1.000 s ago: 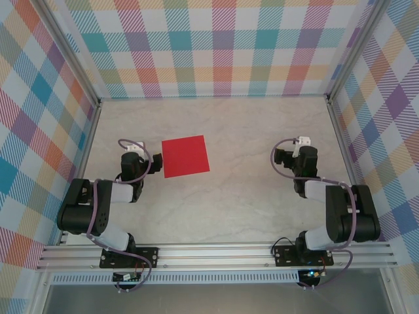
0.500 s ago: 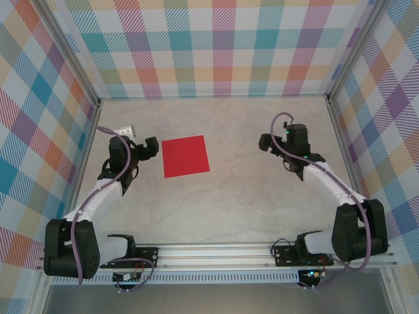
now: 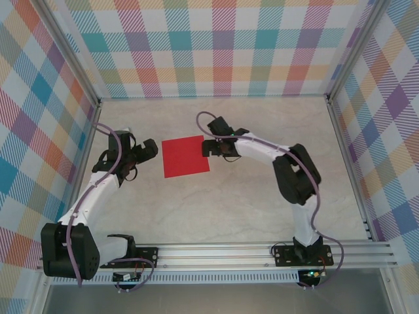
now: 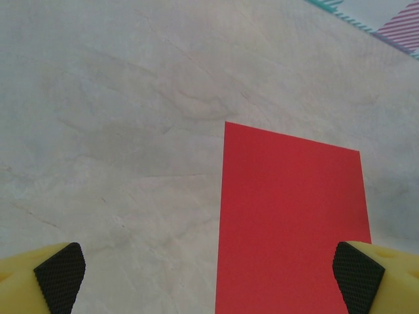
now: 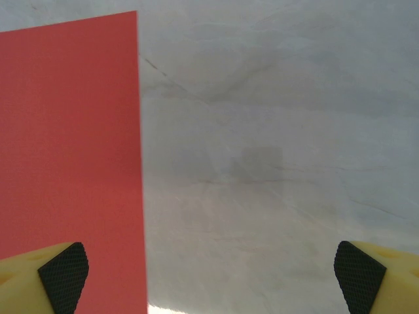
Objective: Fold a paper plane with a square sheet of paper (pick it up from the middle)
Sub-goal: Move the square sheet of paper to the center of the table.
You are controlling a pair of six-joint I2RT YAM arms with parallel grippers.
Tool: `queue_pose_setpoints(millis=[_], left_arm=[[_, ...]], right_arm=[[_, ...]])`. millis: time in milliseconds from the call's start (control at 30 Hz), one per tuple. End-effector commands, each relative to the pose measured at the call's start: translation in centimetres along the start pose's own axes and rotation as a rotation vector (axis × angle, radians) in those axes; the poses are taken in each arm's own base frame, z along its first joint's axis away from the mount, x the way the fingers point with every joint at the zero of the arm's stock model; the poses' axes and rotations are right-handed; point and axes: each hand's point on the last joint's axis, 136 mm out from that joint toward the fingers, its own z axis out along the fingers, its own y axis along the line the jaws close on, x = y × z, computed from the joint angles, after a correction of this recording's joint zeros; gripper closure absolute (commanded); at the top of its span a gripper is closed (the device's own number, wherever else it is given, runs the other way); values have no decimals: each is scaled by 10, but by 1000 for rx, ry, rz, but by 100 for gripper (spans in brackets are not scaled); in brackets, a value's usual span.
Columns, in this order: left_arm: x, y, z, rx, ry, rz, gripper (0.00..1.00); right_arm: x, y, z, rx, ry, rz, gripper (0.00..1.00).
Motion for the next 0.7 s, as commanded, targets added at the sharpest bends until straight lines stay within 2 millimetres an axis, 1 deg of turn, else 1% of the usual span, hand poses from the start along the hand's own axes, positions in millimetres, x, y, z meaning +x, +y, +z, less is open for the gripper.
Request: queue_pose_setpoints(millis=[0,133,400,500,667], left_arm=[[5,-1,-6,-5,39,-10,0],[6,0,-4,-10,43,-8,0],[8,2,-2,-24,52,-6,0],[8,5,-1,-41,61,-3,0],[10,9,0,-63,66,0,0]], right_arm=[[3,-6,14,111,56,-6,2],[0,0,29,163,76,-41,1],[12,3,45,256,146,-193,3],[18,-3,47,293,183,-239,3],[29,-26,33,373,229,-340,2]])
